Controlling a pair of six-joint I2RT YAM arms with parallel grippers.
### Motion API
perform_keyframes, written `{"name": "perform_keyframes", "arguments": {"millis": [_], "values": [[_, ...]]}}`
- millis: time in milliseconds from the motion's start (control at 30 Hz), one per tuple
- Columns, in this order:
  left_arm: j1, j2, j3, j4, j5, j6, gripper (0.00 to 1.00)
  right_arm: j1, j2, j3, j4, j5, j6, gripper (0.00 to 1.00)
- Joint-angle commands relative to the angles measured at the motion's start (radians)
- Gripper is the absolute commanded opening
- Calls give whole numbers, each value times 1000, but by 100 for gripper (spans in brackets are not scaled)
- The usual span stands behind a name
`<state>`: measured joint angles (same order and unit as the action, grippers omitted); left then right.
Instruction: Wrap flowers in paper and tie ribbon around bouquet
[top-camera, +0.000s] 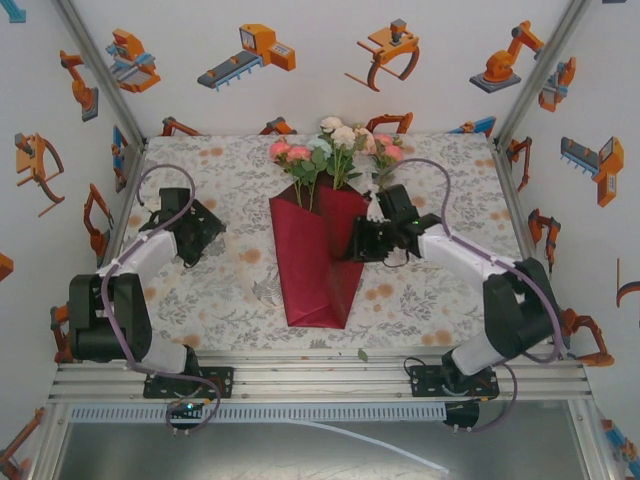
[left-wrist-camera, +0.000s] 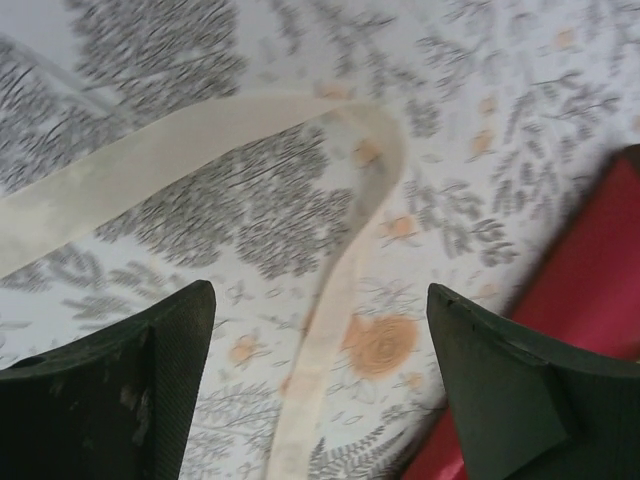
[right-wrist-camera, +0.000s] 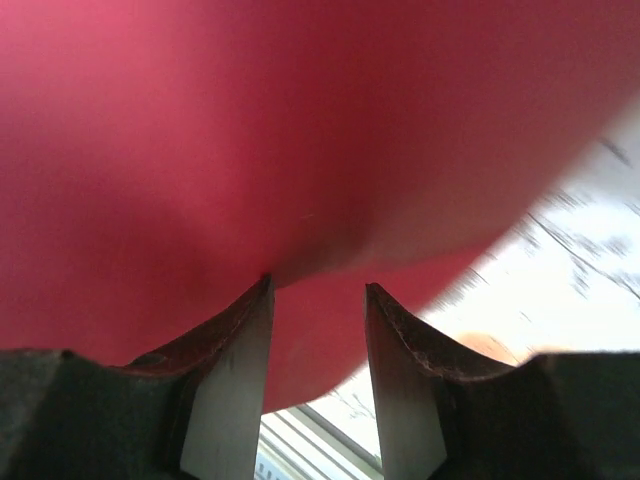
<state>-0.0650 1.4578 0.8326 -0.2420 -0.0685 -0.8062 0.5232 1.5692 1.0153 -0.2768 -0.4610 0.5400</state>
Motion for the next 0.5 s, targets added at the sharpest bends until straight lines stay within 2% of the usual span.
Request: {"name": "perform_keyframes", "arguments": {"millis": [0,133,233,367,467], "values": [[-10,-69,-39,-55,-4,-21,81,81,133,102,74,-106,-20,42],[-10,-108,-87,-85,-34,-37,84,110,286,206,72,-149,-30,41],[-7,-101,-101,-72,-51,-31,86,109,313,218,60,-133,-73,40],[-12,8,-26,12,60,74,90,104,328,242,12,-103,-115,40],[-24,131,69,2,23,109,90,100,340,245,8,-91,-114,40]]}}
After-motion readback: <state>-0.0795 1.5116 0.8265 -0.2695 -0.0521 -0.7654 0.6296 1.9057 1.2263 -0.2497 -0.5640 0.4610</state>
